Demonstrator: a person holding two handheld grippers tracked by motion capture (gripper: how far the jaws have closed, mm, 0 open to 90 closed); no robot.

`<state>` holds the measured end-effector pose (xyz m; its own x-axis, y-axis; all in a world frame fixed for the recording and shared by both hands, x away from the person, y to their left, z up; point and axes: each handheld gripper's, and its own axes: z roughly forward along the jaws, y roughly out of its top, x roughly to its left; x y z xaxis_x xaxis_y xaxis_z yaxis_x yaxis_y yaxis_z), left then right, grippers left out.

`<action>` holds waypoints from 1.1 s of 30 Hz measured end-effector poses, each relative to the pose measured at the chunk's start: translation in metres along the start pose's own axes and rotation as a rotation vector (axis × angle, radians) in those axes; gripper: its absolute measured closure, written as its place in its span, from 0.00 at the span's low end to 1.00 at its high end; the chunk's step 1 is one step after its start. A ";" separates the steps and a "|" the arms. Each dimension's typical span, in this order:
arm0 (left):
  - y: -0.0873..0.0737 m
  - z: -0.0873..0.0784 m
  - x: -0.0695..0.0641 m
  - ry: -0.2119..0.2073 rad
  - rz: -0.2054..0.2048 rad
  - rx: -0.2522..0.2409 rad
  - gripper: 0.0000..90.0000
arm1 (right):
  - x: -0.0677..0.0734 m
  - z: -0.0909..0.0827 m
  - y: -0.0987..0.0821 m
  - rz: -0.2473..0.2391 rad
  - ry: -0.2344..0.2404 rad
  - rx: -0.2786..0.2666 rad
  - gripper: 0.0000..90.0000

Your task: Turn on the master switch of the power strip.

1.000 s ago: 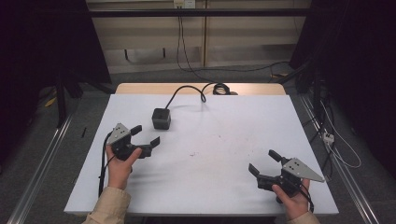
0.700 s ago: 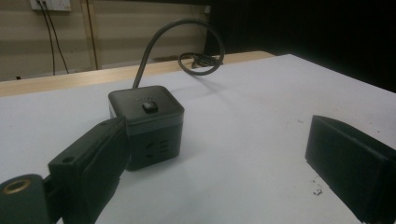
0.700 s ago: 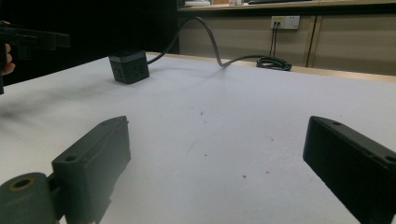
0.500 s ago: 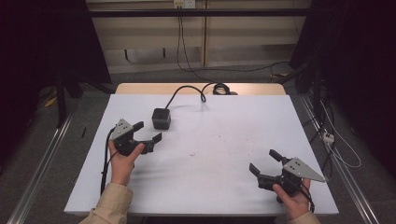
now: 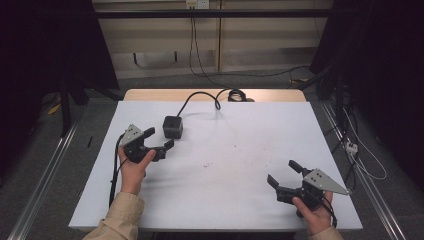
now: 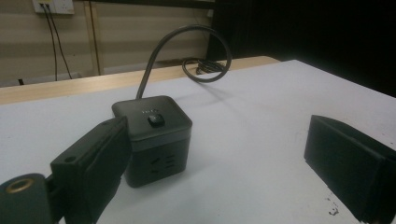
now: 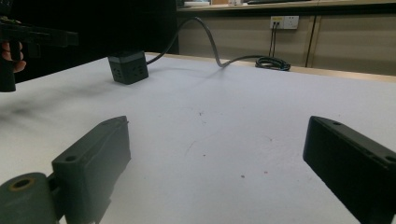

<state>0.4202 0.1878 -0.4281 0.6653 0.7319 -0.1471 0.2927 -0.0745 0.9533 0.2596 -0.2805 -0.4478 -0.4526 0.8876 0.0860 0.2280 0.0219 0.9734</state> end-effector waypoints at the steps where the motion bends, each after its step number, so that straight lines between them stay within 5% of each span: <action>1: 0.000 0.000 0.000 0.004 -0.001 -0.001 0.08 | 0.000 0.000 0.000 0.002 -0.001 0.000 0.08; 33: 0.004 0.015 0.005 0.022 0.010 0.014 0.08 | -0.003 -0.001 0.001 0.021 -0.016 -0.010 0.06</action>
<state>0.4354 0.1809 -0.4290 0.6535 0.7454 -0.1315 0.2955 -0.0913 0.9510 0.2601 -0.2836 -0.4471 -0.4338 0.8951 0.1030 0.2285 -0.0012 0.9735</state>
